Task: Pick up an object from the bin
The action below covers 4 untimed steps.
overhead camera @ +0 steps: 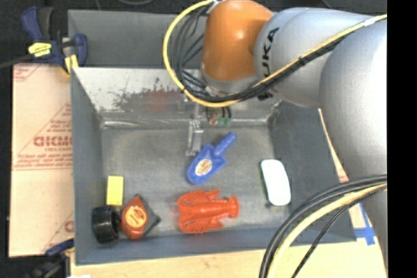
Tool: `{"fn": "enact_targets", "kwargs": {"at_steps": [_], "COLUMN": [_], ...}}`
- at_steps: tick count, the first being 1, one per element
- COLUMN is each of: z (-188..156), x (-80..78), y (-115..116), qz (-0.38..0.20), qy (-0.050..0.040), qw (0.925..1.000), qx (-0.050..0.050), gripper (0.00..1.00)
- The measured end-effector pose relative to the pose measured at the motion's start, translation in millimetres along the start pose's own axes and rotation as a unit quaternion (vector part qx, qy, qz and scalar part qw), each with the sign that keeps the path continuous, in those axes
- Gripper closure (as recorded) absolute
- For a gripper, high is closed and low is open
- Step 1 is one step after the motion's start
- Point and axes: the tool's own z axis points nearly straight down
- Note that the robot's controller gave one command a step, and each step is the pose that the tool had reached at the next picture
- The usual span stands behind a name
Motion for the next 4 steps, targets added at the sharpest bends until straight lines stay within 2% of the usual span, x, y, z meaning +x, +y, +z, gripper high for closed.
{"fn": "enact_targets", "kwargs": {"at_steps": [1, 2, 3, 4], "z": [-5, 27, 61, 71], "x": [-1.3, 33.2, 36.4, 67.9], "y": [0, -25, -44, -71], "qz": [0.001, -0.019, 0.026, -0.08], "qy": [-0.0035, -0.005, -0.0036, -0.0038], "qw": [1.0, 0.9998, 0.9997, 0.9968], "qx": [0.0, 0.001, 0.0, 0.001], "gripper": [0.0, 0.0, 0.0, 1.0]}}
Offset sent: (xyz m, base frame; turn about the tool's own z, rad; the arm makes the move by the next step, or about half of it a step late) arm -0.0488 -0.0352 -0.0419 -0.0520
